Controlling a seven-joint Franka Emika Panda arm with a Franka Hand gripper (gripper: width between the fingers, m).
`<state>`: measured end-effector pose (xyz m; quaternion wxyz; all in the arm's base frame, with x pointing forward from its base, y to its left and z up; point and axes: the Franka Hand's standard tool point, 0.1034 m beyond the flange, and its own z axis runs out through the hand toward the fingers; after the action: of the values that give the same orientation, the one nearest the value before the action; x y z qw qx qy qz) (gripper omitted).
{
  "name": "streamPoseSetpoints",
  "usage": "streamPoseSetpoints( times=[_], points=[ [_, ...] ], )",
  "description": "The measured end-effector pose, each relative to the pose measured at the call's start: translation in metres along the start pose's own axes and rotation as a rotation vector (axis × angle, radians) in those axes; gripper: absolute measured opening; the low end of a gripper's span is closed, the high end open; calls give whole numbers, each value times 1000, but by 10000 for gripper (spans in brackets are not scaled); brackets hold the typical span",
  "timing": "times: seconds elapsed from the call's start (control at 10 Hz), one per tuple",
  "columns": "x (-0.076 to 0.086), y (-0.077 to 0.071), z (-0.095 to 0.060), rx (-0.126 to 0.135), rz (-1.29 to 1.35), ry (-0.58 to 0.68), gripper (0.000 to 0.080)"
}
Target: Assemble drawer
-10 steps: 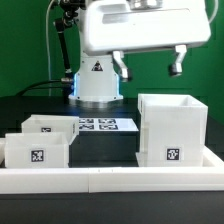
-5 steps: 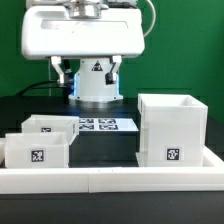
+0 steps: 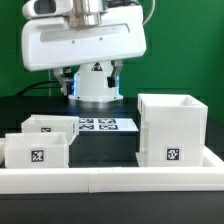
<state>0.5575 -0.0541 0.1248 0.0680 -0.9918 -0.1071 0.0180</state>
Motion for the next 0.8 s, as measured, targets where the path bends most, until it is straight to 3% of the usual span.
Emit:
streamPoseSetpoints(
  times=[0.1, 0.6, 0.8],
  points=[
    [0, 1, 8, 12, -11, -54, 649],
    [-10, 38, 42, -52, -66, 12, 649],
    [-12, 42, 49, -57, -67, 15, 649]
  ],
)
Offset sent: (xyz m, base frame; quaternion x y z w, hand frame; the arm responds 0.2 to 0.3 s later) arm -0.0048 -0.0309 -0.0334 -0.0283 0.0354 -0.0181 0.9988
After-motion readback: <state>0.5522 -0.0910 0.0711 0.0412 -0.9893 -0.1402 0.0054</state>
